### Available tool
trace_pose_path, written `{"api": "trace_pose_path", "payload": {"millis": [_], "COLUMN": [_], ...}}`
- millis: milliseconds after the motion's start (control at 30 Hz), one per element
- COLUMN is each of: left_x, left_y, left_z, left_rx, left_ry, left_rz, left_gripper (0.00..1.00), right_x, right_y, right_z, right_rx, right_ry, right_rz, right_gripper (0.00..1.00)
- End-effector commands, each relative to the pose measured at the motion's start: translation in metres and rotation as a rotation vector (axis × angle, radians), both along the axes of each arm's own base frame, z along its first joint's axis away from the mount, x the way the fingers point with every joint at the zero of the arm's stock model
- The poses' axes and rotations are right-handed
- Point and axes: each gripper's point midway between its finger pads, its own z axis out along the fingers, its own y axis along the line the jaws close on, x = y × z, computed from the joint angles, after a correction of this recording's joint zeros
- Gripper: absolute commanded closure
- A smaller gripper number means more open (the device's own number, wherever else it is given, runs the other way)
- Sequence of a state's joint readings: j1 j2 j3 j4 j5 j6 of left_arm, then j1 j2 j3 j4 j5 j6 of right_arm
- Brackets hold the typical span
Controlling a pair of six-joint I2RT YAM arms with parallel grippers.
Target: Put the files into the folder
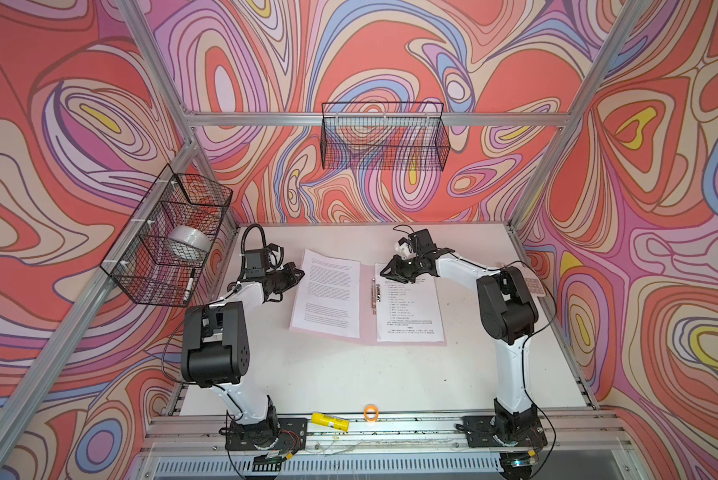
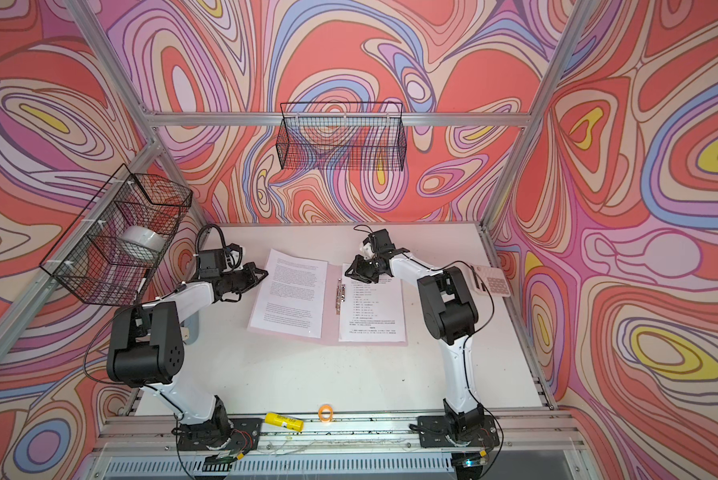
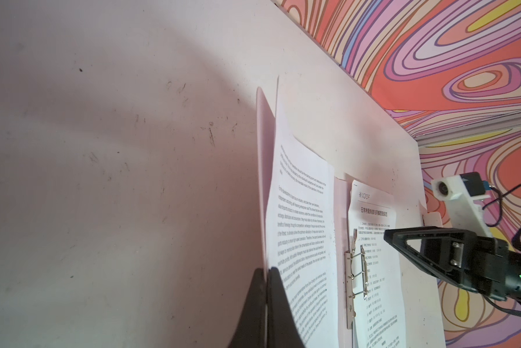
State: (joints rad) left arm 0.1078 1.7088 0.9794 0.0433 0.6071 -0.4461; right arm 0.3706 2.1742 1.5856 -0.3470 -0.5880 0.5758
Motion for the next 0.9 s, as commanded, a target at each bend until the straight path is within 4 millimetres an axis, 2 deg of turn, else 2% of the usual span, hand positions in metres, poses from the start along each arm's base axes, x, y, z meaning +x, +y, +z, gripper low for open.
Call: {"api": "trace_pose_path", "payload": {"millis": [0,400,867], "left_x": [-0.002,-0.003,-0.004], "left_y": [-0.003,-0.006,-0.01], "left_z": [0.003,0.001,-0.002], "left_rx": [0.015,0.017,0.016], "left_ry": [-0.015,-0.005,0.003], "left_rz": [-0.004,-0.015,-0.025], "left_gripper": [1.0,1.0,1.0], "right_x": [0.004,0.009,0.011], "right_y": [0.016,0.017,0.018], "right_z": [0.01,-0.021,-0.034], "right_rx": [0.027,-0.021,-0.048], "right_ry": [-0.045,-0.013,-0.015], "right_rz": [0.059,0.074,0.088], "right_gripper": [0.7,0.71,0.71]}}
